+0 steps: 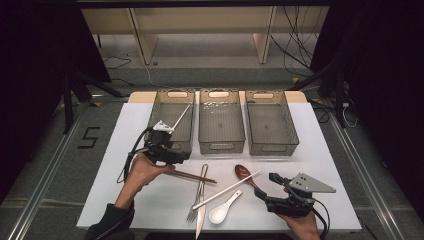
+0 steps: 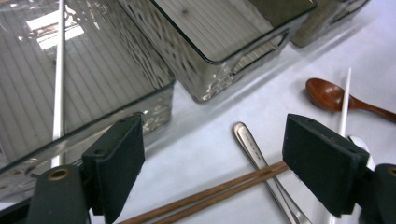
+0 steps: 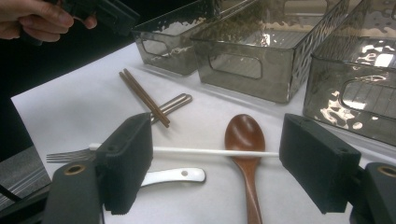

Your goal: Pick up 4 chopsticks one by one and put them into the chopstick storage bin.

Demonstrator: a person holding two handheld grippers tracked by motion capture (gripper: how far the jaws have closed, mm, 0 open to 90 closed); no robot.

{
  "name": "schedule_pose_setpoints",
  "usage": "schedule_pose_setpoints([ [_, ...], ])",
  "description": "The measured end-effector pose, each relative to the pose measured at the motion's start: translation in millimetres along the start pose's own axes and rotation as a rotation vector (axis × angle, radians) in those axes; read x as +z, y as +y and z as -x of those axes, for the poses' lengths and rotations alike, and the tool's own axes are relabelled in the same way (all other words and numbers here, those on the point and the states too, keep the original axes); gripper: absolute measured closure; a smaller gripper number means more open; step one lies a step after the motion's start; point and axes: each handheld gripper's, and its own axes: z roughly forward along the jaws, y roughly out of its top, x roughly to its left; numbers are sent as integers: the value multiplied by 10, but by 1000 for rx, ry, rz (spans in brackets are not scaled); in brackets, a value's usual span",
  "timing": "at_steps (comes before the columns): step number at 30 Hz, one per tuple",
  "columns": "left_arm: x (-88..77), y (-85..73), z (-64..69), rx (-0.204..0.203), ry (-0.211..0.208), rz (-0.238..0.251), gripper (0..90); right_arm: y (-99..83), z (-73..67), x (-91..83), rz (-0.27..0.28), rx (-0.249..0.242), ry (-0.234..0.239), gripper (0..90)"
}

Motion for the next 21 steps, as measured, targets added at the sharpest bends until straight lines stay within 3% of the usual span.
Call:
schedule_pose_setpoints([
  [11,80,-68,305,81,-23,-65,189,4,-3,-1,-2,-4,0,266],
  [21,162,-156,523,121,-47,-111,181,3,0,-4,0,-5,-1,266],
])
